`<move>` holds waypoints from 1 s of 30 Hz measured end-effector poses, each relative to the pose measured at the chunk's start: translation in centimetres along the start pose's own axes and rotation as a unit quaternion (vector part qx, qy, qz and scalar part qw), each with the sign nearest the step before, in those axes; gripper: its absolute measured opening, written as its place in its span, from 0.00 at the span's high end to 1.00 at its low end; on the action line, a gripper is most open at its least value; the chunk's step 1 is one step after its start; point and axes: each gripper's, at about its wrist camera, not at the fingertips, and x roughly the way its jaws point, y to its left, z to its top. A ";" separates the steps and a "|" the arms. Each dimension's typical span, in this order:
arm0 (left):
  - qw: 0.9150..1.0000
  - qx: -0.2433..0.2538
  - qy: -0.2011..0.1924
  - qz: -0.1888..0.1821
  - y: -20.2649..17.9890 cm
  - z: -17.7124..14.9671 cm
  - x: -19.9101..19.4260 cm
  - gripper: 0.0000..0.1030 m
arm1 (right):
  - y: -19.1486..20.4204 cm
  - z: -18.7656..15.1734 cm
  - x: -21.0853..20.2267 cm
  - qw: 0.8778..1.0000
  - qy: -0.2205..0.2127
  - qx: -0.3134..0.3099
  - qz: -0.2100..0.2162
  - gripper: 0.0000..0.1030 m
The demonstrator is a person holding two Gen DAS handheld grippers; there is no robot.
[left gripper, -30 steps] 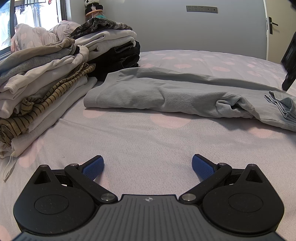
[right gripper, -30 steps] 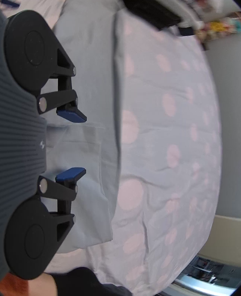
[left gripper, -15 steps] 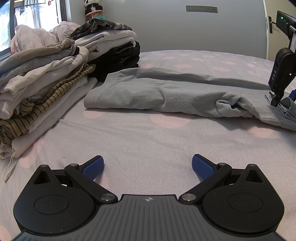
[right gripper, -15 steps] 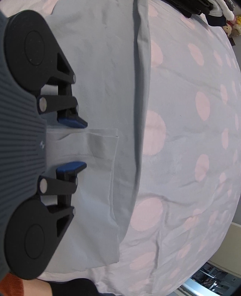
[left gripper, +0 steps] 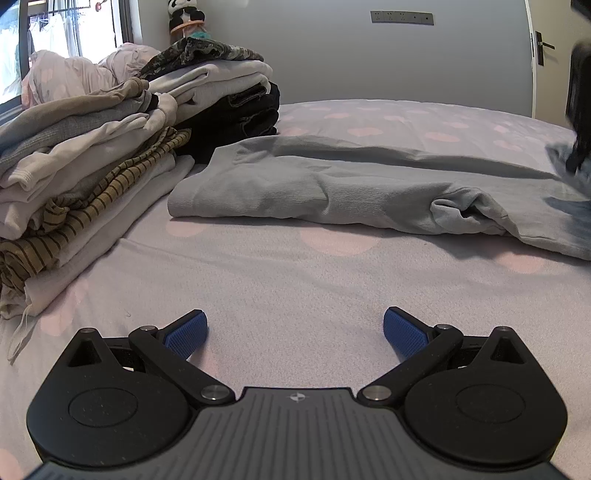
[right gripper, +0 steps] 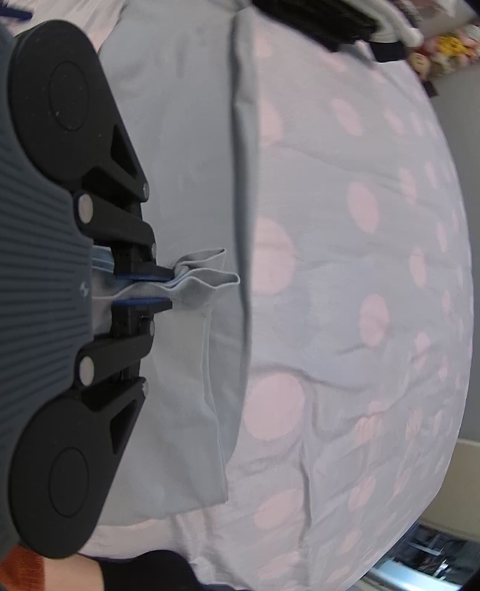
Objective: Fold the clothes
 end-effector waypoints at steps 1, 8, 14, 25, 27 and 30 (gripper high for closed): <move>1.000 0.003 -0.001 -0.003 0.1 0.0 0.0 0.00 | 0.0 0.4 -0.8 1.000 -0.006 0.006 0.002 0.90; 0.999 0.039 -0.023 -0.018 1.8 1.4 -1.1 0.00 | 2.6 3.3 -7.8 0.998 -0.068 -0.004 0.019 0.90; 0.997 -0.054 -0.017 -0.050 6.5 3.5 -1.4 0.00 | 7.0 4.9 -12.4 0.993 -0.109 -0.026 0.045 0.90; 0.992 -0.103 0.027 -0.067 13.7 4.7 -0.2 0.00 | 20.4 6.1 -14.1 0.981 -0.111 -0.092 0.127 0.90; 0.991 -0.113 0.036 -0.065 14.4 4.8 0.1 0.00 | 23.3 5.7 -13.3 0.978 -0.102 -0.108 0.146 0.90; 0.990 -0.120 0.042 -0.064 15.1 4.8 0.4 0.00 | 27.3 4.9 -11.4 0.974 -0.085 -0.130 0.164 0.90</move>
